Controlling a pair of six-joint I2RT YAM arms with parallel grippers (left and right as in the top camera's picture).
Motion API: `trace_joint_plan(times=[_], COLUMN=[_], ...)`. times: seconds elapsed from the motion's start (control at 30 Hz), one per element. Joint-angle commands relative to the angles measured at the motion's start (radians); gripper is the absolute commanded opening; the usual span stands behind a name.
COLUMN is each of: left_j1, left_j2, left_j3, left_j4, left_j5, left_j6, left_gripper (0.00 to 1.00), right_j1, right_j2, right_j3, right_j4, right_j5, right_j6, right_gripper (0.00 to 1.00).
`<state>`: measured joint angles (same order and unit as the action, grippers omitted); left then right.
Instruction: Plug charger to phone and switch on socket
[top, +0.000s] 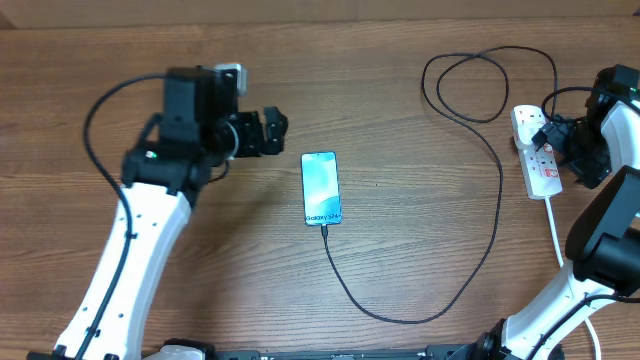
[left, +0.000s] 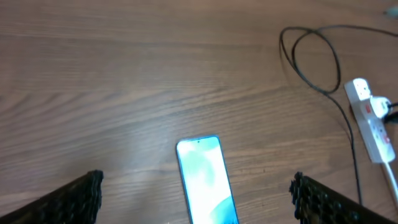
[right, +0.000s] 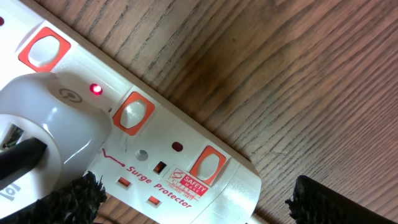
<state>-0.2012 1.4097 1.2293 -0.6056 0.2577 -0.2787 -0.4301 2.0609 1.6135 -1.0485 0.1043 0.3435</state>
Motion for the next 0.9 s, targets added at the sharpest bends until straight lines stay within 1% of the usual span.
trace_joint_plan(times=[0.0,0.07,0.23,0.33,0.43,0.53,0.67,0.87], left_j1=[-0.022,-0.025,-0.024,-0.024,-0.023,-0.021,-0.020,-0.022], left_j2=[-0.024,-0.038,-0.097,-0.146,-0.201,-0.275,-0.367,-0.525], left_j3=[-0.122,-0.214,-0.475,-0.628,-0.746,-0.845,-0.922,-1.038], left_j4=[0.094,0.207,0.549,0.734,0.860,0.935,0.982,1.014], left_j5=[0.007,0.033,0.097,0.101,0.098,0.068,0.036,-0.025], left_j6=[0.024,0.024,0.014,0.002,0.002,0.002,0.001,-0.028], left_gripper=[1.00,1.00,1.00,1.00,1.00,0.99,0.99,0.99], right_j1=[0.016,0.016,0.016,0.016,0.016,0.016,0.016,0.016], right_j2=[-0.030,-0.030,-0.030,-0.030,-0.030,-0.030,-0.030,-0.030], right_j3=[0.030,0.030,0.030,0.030,0.030,0.030,0.030,0.030], right_j4=[0.124,0.125,0.125,0.125,0.125,0.125,0.125,0.125], right_j5=[-0.031,-0.031,-0.031,-0.031,-0.031,-0.031,-0.031,-0.031], right_j6=[0.067,0.067,0.067,0.067,0.067,0.067,0.067,0.067], right_gripper=[1.00,1.00,1.00,1.00,1.00,1.00,1.00,1.00])
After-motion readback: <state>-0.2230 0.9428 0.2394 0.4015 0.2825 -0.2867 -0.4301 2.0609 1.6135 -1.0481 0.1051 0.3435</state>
